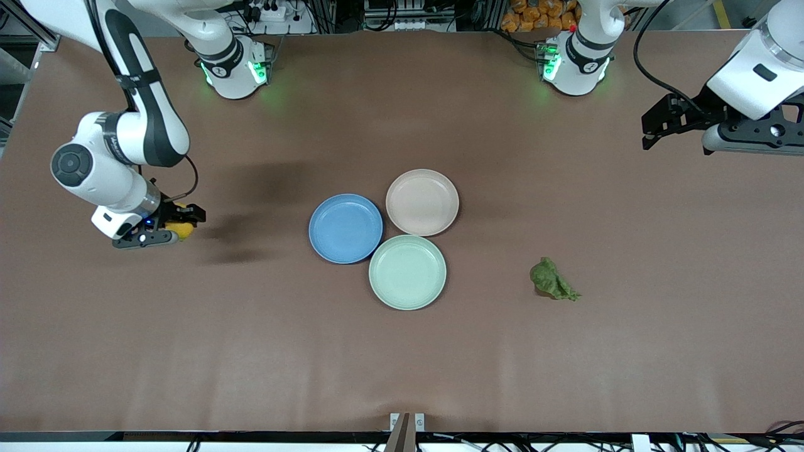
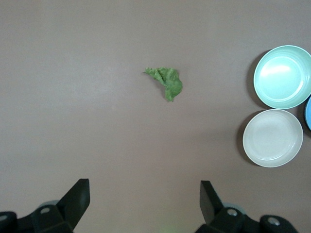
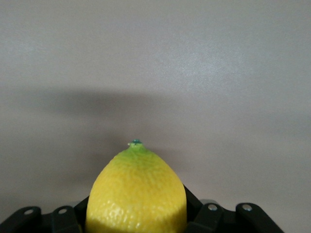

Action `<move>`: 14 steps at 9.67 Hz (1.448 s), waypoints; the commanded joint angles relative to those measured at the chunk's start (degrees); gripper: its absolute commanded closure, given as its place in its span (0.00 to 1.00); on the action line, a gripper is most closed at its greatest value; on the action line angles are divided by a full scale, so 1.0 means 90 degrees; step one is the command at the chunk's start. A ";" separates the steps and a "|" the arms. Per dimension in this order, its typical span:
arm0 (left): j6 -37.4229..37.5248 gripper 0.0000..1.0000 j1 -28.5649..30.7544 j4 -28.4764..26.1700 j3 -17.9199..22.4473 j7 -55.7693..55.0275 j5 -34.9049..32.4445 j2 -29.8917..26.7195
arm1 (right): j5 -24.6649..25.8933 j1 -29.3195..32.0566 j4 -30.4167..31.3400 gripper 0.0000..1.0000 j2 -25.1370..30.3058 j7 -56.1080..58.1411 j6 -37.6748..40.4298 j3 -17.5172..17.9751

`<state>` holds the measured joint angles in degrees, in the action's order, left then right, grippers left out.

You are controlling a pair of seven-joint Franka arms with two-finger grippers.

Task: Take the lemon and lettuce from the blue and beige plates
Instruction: 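Lower the lemon onto the table and open the right gripper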

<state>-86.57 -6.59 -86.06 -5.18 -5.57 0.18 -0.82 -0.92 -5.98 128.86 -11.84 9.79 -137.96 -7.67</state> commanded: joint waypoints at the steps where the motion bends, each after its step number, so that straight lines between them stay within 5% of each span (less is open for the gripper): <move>1: 0.0000 0.00 0.0029 0.0031 -0.0030 0.0150 -0.0147 -0.0055 | 0.0073 0.0107 0.0018 0.57 -0.0440 0.0074 -0.0586 0.0081; 11: 0.0000 0.00 0.0039 0.0031 -0.0039 0.0169 -0.0059 -0.0065 | 0.0005 0.0205 -0.0050 0.53 -0.1487 0.0074 -0.1849 0.0100; 13: 0.0010 0.00 0.0039 0.0012 -0.0001 0.0160 -0.0059 -0.0200 | -0.0005 0.0186 -0.0060 0.44 -0.1604 0.0074 -0.1995 0.0100; 14: 0.0010 0.00 0.0039 0.0011 0.0019 0.0150 -0.0059 -0.0201 | -0.0005 0.0176 -0.0098 0.29 -0.1634 0.0065 -0.1995 0.0110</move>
<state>-86.58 -6.60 -85.84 -5.29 -5.56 -1.28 -1.40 -0.93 -5.37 128.77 -25.80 9.80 -155.30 -7.58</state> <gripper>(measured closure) 0.000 0.423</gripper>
